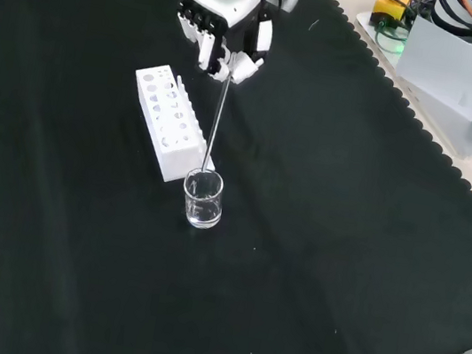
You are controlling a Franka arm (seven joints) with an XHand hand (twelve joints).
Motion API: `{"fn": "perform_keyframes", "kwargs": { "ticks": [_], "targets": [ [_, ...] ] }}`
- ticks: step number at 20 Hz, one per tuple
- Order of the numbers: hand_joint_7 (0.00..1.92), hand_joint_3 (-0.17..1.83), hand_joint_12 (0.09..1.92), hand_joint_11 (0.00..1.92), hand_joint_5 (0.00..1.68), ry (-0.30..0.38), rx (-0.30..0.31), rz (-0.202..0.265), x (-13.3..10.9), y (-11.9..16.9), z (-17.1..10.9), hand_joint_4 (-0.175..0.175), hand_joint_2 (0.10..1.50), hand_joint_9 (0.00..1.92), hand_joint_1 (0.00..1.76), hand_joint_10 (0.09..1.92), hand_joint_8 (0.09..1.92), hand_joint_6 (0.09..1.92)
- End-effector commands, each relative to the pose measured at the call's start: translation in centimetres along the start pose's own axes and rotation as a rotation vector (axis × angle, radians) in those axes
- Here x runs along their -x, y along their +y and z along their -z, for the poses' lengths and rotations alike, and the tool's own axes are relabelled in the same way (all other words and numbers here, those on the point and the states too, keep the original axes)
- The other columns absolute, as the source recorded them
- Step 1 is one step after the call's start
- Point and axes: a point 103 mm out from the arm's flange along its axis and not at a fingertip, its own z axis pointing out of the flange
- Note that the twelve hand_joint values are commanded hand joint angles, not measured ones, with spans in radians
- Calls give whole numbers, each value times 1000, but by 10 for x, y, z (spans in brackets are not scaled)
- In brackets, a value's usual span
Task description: Put the glass rod back on the white test tube rack.
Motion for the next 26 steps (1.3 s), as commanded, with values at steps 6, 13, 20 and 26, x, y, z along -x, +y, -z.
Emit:
{"fn": "perform_keyframes", "kwargs": {
  "ticks": [6, 13, 20, 26],
  "targets": [
    [1639, 1000, 808, 1716, 1165, 9, 37, -14, 16, 1, 23, -175, 543, 1859, 1187, 329, 652, 1035],
    [1639, 1001, 809, 1719, 1167, 11, 49, -50, 46, -7, 32, -175, 541, 1859, 1187, 328, 651, 1033],
    [1639, 1002, 810, 1720, 1168, 10, 54, -103, 79, -20, 35, -175, 540, 1859, 1188, 327, 650, 1030],
    [1639, 1002, 810, 1721, 1170, 7, 60, -146, 105, -32, 38, -175, 539, 1859, 1188, 327, 649, 1028]
  ]
}}
